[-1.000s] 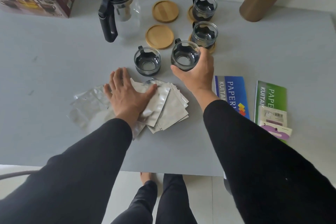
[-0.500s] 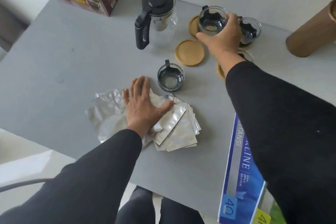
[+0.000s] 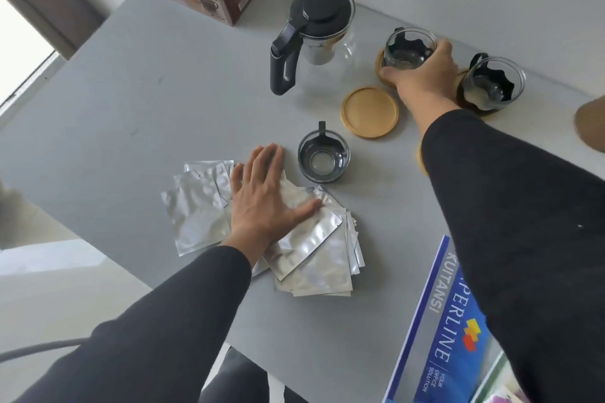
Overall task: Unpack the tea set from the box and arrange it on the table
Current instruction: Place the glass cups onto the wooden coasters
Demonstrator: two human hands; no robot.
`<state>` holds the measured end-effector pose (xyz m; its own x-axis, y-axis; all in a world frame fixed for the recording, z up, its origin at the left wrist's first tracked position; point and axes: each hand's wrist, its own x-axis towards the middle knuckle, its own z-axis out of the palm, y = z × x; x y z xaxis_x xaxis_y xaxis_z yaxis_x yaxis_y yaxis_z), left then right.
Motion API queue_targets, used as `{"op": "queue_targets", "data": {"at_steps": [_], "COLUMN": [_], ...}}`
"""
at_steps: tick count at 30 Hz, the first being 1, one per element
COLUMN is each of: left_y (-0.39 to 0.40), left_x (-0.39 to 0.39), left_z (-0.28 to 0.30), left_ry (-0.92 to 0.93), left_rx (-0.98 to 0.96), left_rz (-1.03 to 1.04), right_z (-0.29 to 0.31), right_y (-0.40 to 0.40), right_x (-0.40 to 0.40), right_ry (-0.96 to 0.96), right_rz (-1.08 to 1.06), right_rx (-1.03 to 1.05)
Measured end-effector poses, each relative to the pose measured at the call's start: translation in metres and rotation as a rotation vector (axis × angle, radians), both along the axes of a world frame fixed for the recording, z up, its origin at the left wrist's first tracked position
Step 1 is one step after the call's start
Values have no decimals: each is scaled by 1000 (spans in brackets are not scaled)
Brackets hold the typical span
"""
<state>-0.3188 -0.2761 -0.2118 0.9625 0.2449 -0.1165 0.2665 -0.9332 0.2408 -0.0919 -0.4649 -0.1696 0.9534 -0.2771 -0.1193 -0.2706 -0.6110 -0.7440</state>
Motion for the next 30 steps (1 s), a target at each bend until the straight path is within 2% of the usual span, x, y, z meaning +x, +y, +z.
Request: {"op": "queue_targets", "data": {"at_steps": [11,15,19,26,30], "left_y": [0,1,1,1,2], "left_x": [0,0,-1,-4,-5], "left_z": [0,0,1,-1,-1], "left_ry": [-4,-13,-16,-45,-41], "left_rx": [24,17,5,-18,-21], "left_rz": [-15,-22,-17,-16,-31], "right_z": [-4,8,13,-2,-13], "right_y": [-3,1,11,34,42], "right_x": [-3,-24,-61,-158,-193], "right_ry": [-24,-245,-371,-320,-207], "right_rz": [10,50,101,54,86], "right_rx": [-41,-177,-151,43,106]}}
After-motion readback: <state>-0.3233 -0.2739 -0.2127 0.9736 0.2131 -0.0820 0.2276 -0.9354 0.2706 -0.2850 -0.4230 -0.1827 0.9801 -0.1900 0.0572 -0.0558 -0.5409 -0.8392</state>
